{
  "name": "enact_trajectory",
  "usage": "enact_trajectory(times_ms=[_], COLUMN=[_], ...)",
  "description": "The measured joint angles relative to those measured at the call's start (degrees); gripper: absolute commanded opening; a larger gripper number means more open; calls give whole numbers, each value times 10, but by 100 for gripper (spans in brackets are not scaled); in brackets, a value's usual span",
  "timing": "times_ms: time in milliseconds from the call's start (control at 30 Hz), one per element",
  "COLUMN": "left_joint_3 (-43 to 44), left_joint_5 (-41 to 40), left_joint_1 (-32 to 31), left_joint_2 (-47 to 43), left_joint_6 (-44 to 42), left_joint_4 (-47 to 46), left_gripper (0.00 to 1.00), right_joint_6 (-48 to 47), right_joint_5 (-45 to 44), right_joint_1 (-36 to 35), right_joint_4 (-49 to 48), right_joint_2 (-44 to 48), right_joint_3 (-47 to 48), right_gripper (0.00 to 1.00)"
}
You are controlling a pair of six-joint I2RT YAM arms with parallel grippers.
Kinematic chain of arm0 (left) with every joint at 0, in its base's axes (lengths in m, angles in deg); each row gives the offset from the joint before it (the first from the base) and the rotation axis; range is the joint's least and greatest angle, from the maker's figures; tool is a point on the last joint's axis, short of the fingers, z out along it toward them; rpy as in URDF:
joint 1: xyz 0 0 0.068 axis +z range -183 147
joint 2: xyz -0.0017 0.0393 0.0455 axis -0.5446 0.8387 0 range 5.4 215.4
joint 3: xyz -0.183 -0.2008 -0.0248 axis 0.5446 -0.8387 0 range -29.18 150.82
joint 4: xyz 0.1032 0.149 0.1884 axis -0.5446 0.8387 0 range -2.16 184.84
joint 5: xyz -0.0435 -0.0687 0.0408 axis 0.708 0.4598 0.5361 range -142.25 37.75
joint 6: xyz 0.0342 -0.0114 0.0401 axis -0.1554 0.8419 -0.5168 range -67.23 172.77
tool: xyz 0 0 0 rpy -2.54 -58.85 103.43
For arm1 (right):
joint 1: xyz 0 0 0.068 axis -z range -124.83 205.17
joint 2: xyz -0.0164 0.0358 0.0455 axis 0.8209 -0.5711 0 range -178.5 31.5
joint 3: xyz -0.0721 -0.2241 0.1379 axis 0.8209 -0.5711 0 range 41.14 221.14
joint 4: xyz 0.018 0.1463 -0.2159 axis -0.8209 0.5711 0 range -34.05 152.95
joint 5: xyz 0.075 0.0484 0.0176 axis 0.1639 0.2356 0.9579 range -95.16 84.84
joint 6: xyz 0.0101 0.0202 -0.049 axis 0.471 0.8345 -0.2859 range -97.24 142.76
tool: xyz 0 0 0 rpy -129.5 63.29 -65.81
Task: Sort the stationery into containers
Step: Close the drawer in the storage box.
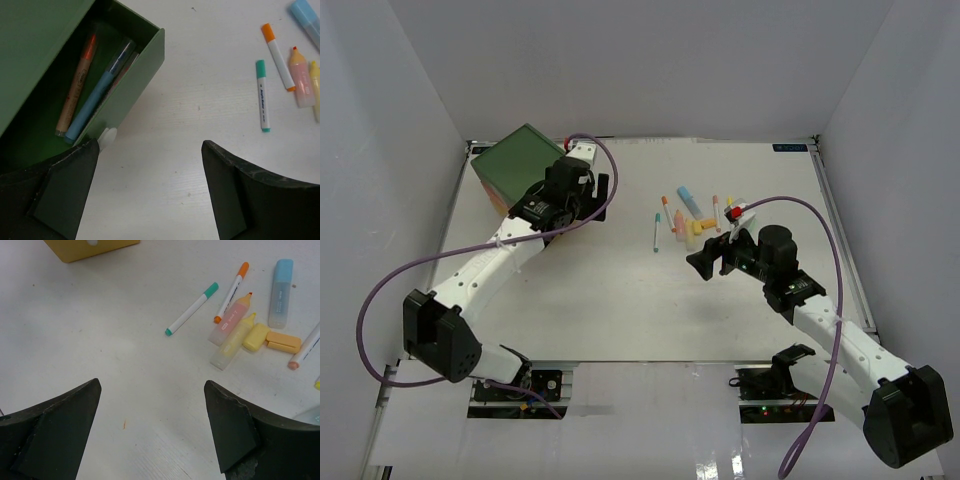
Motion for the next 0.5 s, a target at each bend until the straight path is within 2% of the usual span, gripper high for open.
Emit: enact_trajectory(times_ms=[500], left_joint_3=[2], left_joint_5=[-97], left_joint_1=[14], left_joint_2=[55], left_joint_6=[-36], left_joint_4=[-18], left_gripper=[98], right_joint_6=[-2], right_joint_5=[-2], right_joint_1=[0], right_joint_4=[0], right_joint_2=[2], right_joint_3=[-3], right_gripper=[90])
